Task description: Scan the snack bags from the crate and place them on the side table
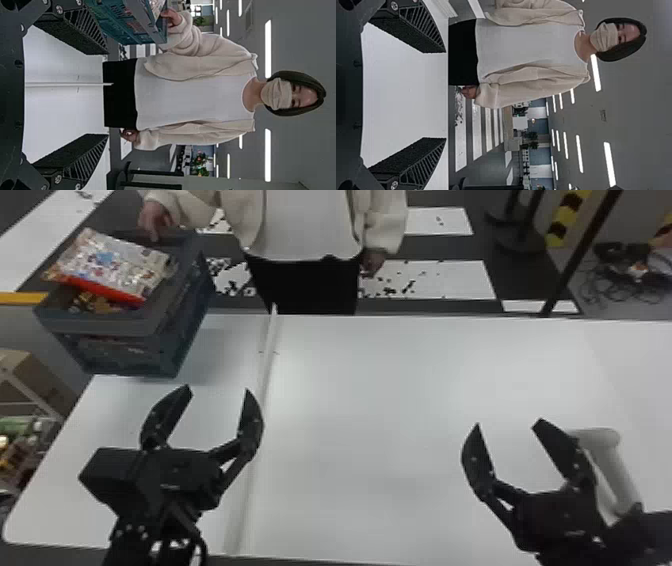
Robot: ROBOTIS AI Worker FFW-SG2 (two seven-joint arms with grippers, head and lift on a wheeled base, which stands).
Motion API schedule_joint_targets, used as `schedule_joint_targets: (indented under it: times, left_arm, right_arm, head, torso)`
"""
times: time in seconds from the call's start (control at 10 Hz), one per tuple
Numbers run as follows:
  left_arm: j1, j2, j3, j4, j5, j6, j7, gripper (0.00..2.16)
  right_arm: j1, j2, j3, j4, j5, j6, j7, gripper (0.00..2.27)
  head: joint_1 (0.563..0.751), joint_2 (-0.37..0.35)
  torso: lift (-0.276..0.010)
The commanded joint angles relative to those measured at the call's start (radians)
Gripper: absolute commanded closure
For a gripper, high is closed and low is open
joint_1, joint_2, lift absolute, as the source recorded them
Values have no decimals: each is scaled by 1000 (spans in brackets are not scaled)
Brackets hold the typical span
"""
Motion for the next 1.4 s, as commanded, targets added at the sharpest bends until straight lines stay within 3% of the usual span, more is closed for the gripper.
schedule_joint_targets:
  times: [0.0, 1.0, 1.2, 1.3]
  left_arm:
    - [0, -3, 0, 1, 1, 1, 0, 147]
    - [0, -3, -5, -10, 4, 29, -6, 188]
    - [-5, -3, 4, -31, 11, 84, -15, 188]
    - [-23, -3, 29, -57, 24, 170, -20, 188]
  right_arm:
    - [0, -1, 0, 0, 0, 0, 0, 83]
    - [-3, -3, 0, -2, 1, 18, 0, 83]
    - [-5, -3, 0, 0, 0, 25, 0, 83]
    - [-6, -3, 0, 0, 0, 31, 0, 83]
  head:
    - [695, 44]
    - [695, 41]
    - [695, 38]
    - [695, 39]
  torso:
    - [-94]
    - [-94]
    - [-94]
    - [-94]
